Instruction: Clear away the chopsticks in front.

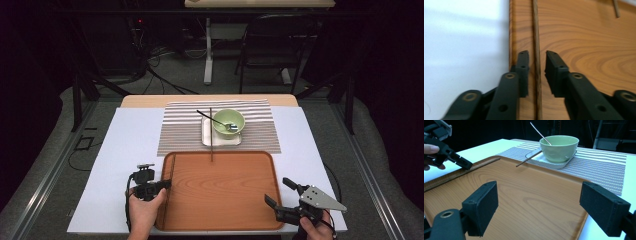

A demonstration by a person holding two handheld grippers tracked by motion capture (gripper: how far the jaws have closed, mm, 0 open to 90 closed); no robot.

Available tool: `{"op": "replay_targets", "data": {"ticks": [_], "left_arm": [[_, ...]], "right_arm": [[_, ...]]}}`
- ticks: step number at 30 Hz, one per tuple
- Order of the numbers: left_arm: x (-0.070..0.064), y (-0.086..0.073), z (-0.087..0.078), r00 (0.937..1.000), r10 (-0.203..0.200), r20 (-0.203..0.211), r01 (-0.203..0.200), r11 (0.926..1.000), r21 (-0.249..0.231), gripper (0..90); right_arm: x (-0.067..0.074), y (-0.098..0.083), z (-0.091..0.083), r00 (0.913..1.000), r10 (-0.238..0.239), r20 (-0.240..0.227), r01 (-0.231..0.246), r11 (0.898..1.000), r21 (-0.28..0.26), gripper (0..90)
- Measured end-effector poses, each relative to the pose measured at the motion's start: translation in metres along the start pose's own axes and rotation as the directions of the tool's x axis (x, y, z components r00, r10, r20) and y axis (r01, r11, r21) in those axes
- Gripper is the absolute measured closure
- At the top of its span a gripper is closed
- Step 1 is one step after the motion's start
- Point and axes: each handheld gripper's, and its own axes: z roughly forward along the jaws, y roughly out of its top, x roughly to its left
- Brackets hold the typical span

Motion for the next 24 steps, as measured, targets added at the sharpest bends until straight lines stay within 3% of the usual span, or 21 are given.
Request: {"op": "replay_targets", "data": {"ticks": [3,7,24], "left_arm": [[-0.001,0.003,-0.003,0.9995,0.027,0.016,-0.026,0.9994,-0.021,61.7],[-0.003,0.007,-0.003,0.9985,0.038,0.040,-0.037,0.9990,-0.024,57.4],[-0.010,0.026,-0.001,0.9942,0.107,0.012,-0.105,0.9919,-0.071,45.4]], "right_arm": [[0.000,0.000,0.000,1.0000,-0.001,0.000,0.001,1.000,0.000,14.6],[0.000,0.000,0.000,1.0000,0.000,0.000,0.000,1.000,0.000,14.6],[0.000,0.000,0.000,1.0000,0.000,0.000,0.000,1.000,0.001,14.6]]}}
